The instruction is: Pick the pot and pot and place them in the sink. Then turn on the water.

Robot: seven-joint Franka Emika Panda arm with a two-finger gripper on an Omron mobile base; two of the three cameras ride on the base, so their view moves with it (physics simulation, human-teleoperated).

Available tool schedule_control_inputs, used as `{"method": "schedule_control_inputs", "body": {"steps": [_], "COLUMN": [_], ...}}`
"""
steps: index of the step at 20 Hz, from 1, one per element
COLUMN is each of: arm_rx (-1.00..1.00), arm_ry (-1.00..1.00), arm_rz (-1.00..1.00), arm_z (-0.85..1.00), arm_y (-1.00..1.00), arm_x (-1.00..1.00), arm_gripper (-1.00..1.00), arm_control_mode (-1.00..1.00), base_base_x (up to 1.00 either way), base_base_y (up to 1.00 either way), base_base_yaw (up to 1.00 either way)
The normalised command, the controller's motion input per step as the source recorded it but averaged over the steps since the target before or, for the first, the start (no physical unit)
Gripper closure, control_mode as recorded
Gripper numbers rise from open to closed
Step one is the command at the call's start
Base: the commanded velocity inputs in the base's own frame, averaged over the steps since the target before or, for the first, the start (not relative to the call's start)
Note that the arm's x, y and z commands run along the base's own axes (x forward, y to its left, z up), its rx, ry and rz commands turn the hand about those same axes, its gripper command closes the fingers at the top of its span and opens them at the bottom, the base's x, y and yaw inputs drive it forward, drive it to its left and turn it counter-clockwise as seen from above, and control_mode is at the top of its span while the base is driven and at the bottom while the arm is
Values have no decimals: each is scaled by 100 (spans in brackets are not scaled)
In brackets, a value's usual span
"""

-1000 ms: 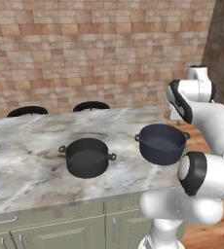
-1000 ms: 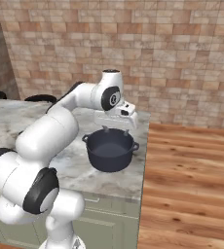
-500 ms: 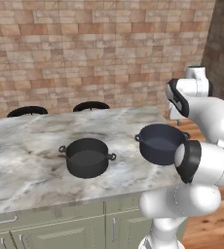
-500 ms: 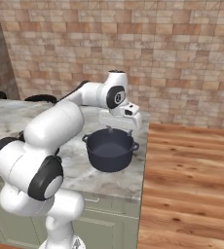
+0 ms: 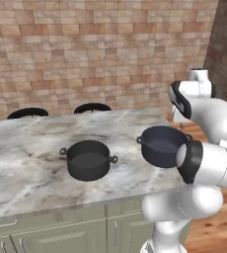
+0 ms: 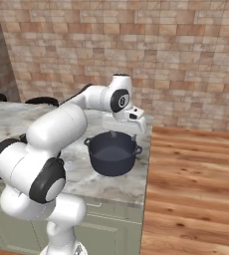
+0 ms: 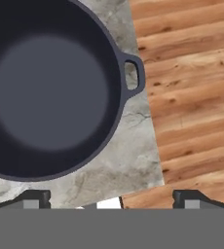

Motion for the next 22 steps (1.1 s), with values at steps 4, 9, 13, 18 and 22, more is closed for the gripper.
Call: {"method": "schedule_control_inputs", "body": {"steps": [4,9,13,18,22], "arm_rx": [0,5,10,3,0], "arm_ry": [2,0,3,12,11], "arm_rz": [0,0,0,0,0], "arm_z": [-28,-23,-31,-45,-48], "arm_y": [-1,-2,-3,-1,0], "arm_x": [6,6,0,5,17], "arm_gripper": [-100,-100,-100,-100,-100], "arm_control_mode": [-100,-100,-100,-100,-100], "base_base_x": [0,0,0,0,0], "base_base_y": [0,0,0,0,0], "base_base_yaw": [0,0,0,0,0]}}
